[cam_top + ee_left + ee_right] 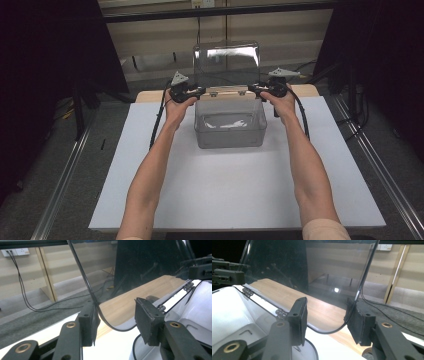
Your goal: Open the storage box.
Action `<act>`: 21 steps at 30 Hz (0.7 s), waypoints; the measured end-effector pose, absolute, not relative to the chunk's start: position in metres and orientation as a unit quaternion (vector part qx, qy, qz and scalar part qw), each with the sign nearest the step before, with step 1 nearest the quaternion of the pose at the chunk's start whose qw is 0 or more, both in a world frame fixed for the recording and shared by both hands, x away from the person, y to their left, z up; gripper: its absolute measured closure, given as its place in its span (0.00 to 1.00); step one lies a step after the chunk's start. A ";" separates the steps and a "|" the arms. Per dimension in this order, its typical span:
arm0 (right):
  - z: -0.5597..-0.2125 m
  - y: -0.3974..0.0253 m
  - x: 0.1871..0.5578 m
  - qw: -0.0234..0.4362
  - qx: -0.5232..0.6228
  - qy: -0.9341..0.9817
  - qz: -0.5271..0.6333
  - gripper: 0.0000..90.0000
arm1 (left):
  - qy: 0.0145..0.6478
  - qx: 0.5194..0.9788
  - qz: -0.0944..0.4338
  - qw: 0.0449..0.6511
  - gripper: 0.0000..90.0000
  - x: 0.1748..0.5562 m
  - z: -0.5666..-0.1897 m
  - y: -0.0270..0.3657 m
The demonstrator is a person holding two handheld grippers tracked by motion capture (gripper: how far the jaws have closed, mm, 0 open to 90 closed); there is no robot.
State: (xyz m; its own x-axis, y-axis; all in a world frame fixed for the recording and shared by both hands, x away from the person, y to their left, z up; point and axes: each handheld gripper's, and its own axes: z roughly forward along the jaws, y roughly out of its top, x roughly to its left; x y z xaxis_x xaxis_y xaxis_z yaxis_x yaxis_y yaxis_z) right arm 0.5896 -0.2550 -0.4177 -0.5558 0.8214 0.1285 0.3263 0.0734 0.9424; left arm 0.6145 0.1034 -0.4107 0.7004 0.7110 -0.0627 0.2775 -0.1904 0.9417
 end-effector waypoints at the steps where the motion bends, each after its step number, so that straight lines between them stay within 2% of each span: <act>1: -0.418 -0.255 0.590 0.225 0.414 0.694 0.545 0.58 | 0.334 0.744 0.197 0.544 0.58 0.615 -0.411 0.103; 21: -0.424 -0.259 0.591 0.189 0.442 0.672 0.564 0.58 | 0.363 0.729 0.181 0.551 0.53 0.617 -0.416 0.104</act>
State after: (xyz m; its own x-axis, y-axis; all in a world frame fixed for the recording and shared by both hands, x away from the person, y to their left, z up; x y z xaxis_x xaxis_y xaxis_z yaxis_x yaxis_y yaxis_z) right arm 0.5912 -0.2590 -0.4239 -0.5385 0.8066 0.2439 0.3804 -0.0256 0.9245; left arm 0.6174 0.1039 -0.4158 0.6705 0.7292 -0.1366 0.3305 -0.1287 0.9350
